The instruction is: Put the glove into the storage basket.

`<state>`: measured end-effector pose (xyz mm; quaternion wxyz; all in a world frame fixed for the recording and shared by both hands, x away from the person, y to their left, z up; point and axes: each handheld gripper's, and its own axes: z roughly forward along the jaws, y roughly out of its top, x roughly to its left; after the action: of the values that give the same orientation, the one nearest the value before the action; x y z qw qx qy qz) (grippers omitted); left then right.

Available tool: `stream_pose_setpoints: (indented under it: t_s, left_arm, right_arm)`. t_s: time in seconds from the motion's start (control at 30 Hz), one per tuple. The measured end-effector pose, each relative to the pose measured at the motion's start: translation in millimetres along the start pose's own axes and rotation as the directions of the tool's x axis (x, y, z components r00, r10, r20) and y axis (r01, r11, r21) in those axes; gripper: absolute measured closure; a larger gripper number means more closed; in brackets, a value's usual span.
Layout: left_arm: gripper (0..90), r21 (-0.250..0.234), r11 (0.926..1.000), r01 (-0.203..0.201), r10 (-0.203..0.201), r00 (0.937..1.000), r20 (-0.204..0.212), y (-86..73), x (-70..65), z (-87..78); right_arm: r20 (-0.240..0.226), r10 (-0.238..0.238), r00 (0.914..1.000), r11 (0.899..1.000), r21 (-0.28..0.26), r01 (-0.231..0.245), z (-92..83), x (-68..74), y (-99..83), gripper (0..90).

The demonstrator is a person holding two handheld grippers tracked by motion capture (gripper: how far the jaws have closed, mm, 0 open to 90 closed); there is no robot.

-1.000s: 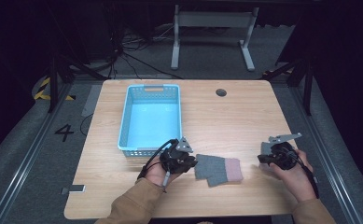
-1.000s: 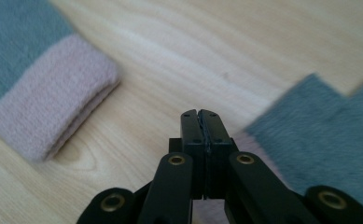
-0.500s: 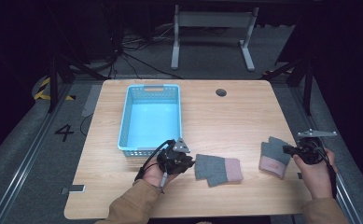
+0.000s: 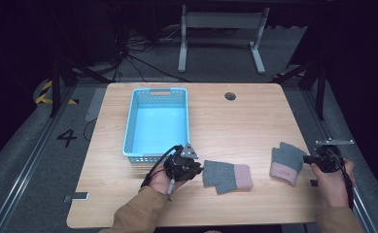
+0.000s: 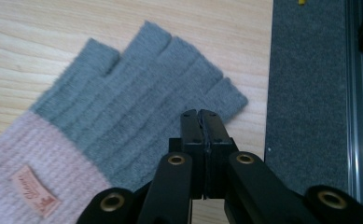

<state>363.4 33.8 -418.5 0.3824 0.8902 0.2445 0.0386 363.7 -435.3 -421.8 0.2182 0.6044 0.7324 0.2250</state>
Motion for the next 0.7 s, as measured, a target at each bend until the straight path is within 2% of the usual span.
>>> stream_pose_setpoints:
  t_s: [0.23, 0.67, 0.7]
  left_arm:
    - [77.4, 0.007, 1.0000, -0.005, 0.005, 1.0000, 0.001, 0.1, 0.2, -0.1]
    - [77.4, 0.008, 1.0000, 0.005, -0.005, 1.0000, -0.008, -4.2, 1.2, -2.8]
    - [77.4, 0.009, 0.9999, 0.014, -0.014, 0.9998, -0.011, -5.0, 0.8, -3.6]
  right_arm:
    - [0.013, 0.021, 0.9997, 0.999, 0.037, -0.021, 5.8, -3.4, -2.8, 90.0]
    - [0.020, 0.033, 0.9993, 0.998, 0.047, -0.033, 15.2, -6.5, -1.4, 90.0]
    - [0.020, 0.034, 0.9992, 0.998, 0.050, -0.035, 16.0, -5.7, -0.7, 90.0]
